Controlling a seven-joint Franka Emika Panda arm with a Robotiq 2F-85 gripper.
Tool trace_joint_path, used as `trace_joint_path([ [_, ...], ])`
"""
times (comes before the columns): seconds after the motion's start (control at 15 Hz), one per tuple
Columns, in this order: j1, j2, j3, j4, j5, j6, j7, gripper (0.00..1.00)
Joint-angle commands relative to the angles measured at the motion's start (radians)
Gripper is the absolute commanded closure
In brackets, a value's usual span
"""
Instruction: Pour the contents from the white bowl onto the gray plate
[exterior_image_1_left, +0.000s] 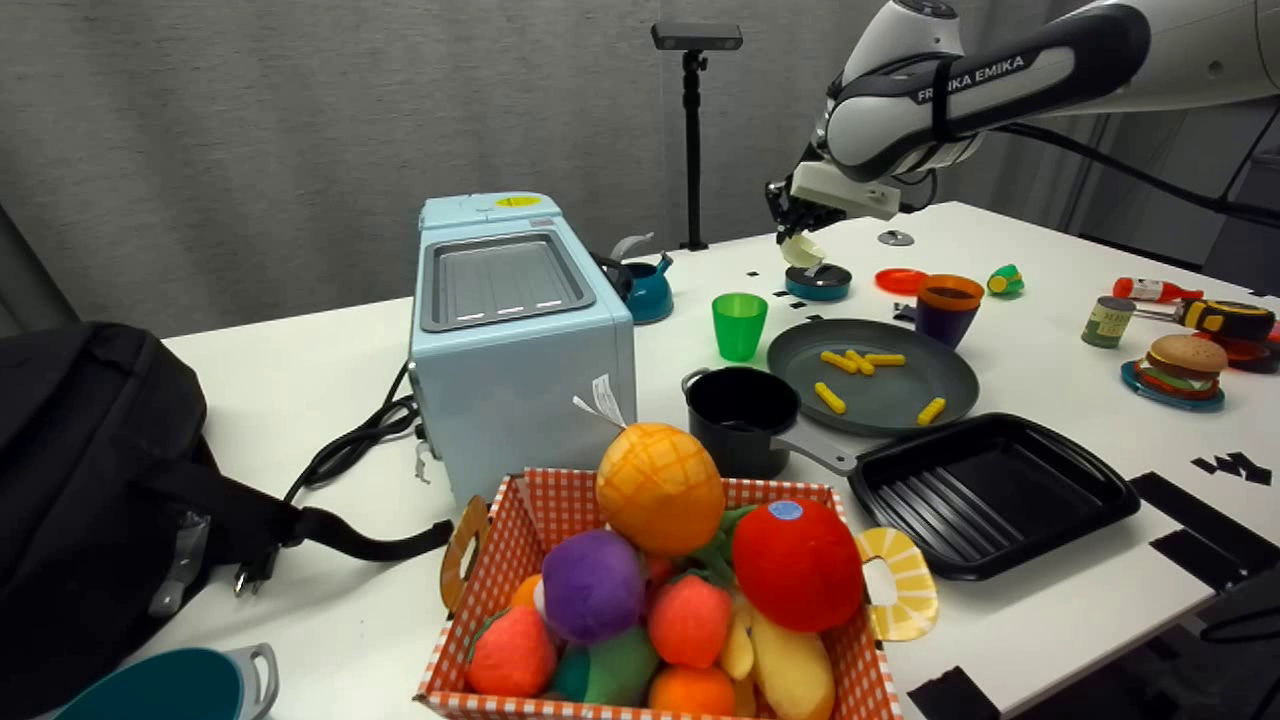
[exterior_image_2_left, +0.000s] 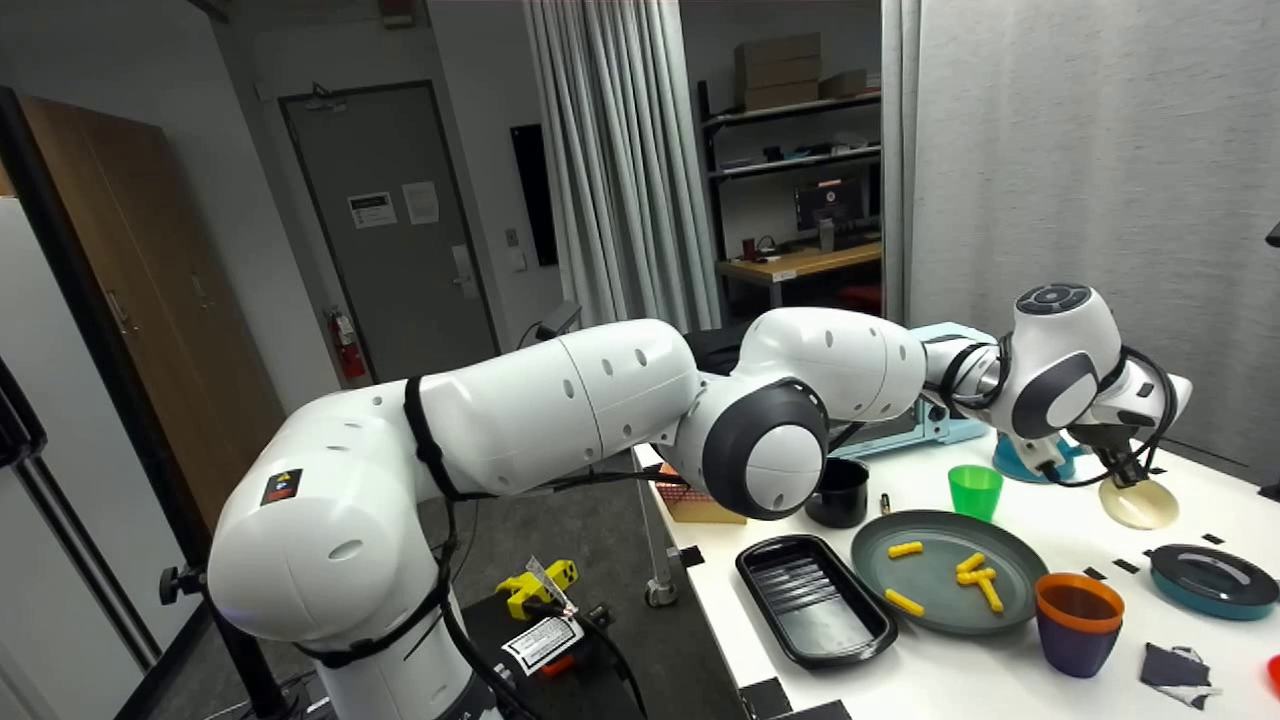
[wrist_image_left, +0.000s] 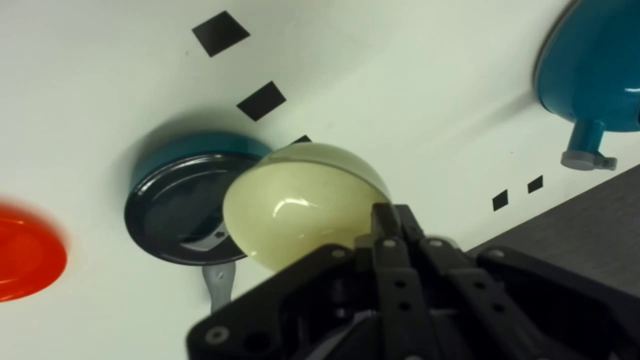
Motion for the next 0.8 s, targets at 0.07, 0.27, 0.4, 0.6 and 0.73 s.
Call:
trace_joint_path([
  [0.07,0.001,-0.010,-0.012,0.012,-0.050,-0.128,-0.007,0.99],
  [0.27,0.002,-0.017,-0.011,0.004,-0.063,-0.158,-0.013,0.99],
  [0.4,0.002,-0.014,-0.009,0.008,-0.069,-0.162,-0.018,0.99],
  [0.6,0.003,-0.015,-0.014,0.008,-0.074,-0.166,-0.008,0.71],
  [0.73,0.004,-0.016,-0.015,0.007,-0.075,-0.171,-0.006,0.65],
])
